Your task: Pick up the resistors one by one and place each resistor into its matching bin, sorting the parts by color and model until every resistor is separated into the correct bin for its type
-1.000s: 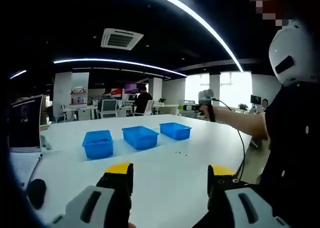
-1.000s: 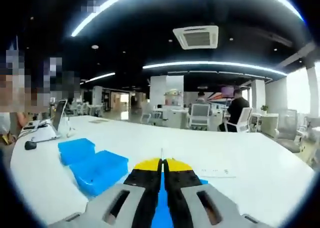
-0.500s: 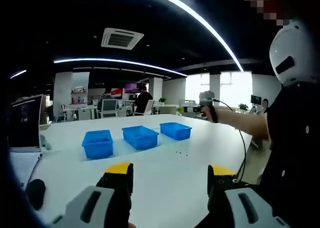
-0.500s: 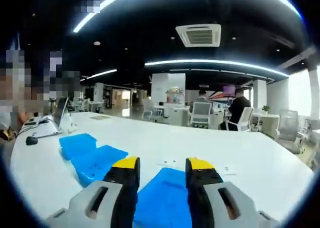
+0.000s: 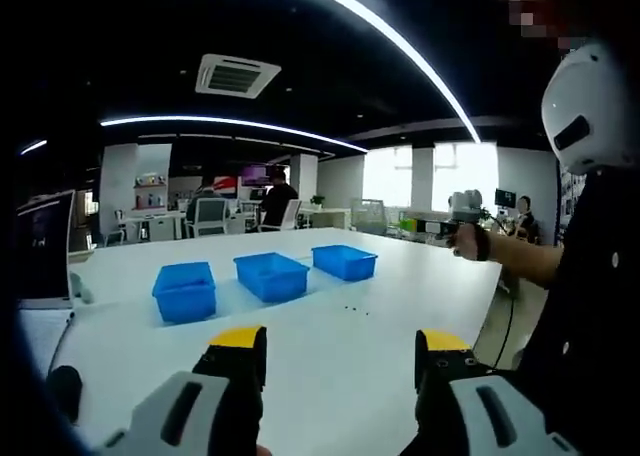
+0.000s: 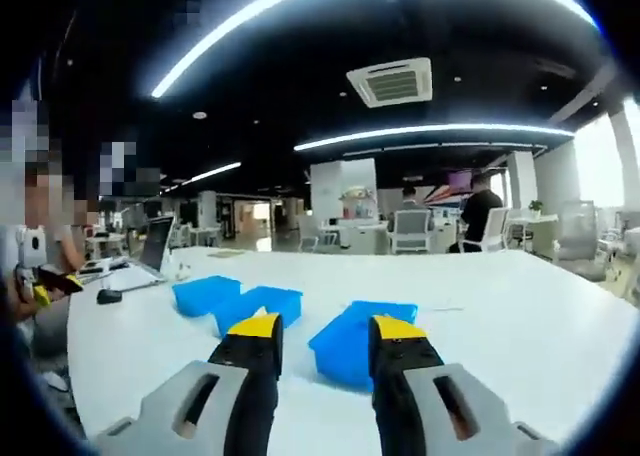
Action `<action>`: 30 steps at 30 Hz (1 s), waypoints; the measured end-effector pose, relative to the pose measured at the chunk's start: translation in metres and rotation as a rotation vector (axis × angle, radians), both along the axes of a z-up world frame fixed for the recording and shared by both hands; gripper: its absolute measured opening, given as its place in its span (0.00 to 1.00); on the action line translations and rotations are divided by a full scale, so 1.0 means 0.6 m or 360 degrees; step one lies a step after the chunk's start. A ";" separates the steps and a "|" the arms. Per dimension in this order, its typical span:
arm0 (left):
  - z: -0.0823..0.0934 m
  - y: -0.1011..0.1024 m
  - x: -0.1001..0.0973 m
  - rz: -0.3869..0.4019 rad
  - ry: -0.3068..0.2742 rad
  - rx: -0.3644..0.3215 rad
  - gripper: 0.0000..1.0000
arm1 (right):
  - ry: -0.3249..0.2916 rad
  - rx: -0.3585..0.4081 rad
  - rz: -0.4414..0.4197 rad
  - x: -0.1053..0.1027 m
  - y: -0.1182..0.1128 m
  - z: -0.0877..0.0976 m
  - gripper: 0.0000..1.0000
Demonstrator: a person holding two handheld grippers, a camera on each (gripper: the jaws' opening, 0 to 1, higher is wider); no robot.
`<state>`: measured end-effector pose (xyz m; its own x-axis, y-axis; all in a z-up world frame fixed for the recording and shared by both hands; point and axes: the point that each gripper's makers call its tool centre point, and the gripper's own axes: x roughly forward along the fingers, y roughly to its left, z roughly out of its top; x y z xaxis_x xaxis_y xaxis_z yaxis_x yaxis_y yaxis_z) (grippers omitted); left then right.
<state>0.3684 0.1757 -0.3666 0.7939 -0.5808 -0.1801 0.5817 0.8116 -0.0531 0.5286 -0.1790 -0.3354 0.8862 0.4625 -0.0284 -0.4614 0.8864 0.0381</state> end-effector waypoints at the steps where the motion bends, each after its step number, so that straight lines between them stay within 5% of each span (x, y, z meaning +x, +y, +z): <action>1: 0.000 -0.001 0.001 -0.0003 0.0001 0.0000 0.61 | 0.0023 0.0014 -0.0012 -0.017 -0.006 -0.008 0.35; 7: -0.005 -0.014 0.008 -0.0034 0.0017 0.0007 0.61 | 0.0133 0.0044 -0.0075 -0.097 -0.031 -0.046 0.34; 10: -0.004 -0.019 0.010 -0.0047 0.0016 0.0005 0.61 | 0.0164 0.0056 -0.0093 -0.110 -0.035 -0.046 0.33; 18: -0.006 -0.019 0.005 -0.0049 0.0016 0.0003 0.61 | 0.0188 0.0004 0.0006 -0.095 -0.010 -0.038 0.32; 26: -0.008 -0.003 -0.002 -0.0006 0.0016 0.0001 0.61 | 0.0232 -0.0195 0.0259 -0.070 0.061 -0.022 0.31; 30: -0.009 0.000 -0.005 0.0002 0.0018 -0.0001 0.61 | 0.0256 -0.0413 0.0483 -0.065 0.115 -0.026 0.31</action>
